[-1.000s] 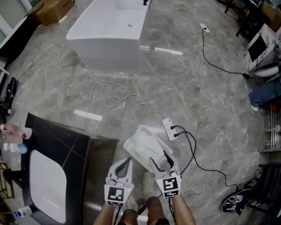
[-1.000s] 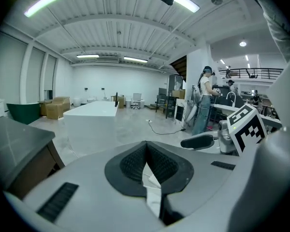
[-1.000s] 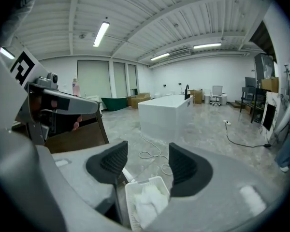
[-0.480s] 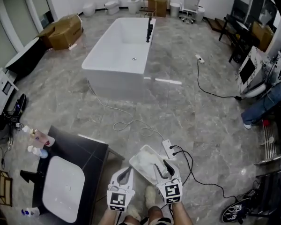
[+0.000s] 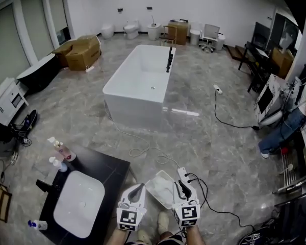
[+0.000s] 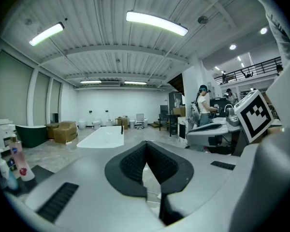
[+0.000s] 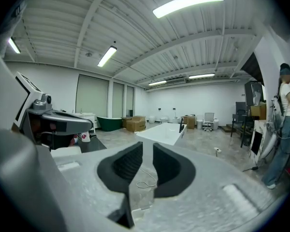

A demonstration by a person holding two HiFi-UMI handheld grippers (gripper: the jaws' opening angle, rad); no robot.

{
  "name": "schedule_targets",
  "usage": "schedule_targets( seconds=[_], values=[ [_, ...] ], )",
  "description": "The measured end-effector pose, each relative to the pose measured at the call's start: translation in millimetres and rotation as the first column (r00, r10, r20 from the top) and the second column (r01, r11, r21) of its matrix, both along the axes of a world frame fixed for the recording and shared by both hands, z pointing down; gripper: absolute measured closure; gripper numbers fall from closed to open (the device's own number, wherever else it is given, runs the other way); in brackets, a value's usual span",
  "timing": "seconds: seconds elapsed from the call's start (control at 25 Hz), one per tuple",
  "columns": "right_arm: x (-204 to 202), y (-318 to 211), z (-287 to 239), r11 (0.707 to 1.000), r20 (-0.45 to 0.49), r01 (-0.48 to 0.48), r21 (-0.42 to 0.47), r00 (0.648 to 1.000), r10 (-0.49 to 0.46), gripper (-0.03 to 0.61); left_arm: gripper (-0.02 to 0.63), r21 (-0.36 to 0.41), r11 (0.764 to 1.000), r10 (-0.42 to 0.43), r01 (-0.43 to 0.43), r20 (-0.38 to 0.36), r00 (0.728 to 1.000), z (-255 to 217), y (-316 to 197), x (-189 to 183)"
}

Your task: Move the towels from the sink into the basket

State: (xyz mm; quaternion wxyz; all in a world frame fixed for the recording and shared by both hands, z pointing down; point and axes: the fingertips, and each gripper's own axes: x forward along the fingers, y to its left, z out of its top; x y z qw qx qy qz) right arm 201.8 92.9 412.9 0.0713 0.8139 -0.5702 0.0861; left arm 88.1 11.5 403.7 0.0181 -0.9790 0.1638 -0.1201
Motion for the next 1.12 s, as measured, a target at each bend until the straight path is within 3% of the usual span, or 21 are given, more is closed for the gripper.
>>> schedule_targets(
  seconds=[0.36,0.56,1.12],
  values=[
    [-65.2,35.0,-52.8,0.999,-0.064,-0.015,0.04,0.998,0.017,0.554,0.604,0.011,1.0,-0.018,0.018,-0.052,0.998,-44.5,30.1,-68.5],
    [-97.8,52.7,-56.8,0.999,-0.06,-0.026,0.044,0.998,0.028,0.572,0.604,0.073,0.997,0.001,0.002,-0.036,0.999,-44.7,46.2,-101.4],
    [-140.3,64.3,-59.7,0.998,-0.058,-0.015,0.064,0.998,0.018,0.58,0.604,0.078,0.997,0.006,-0.002,-0.053,0.999,-48.6,57.5,-137.0]
  ],
)
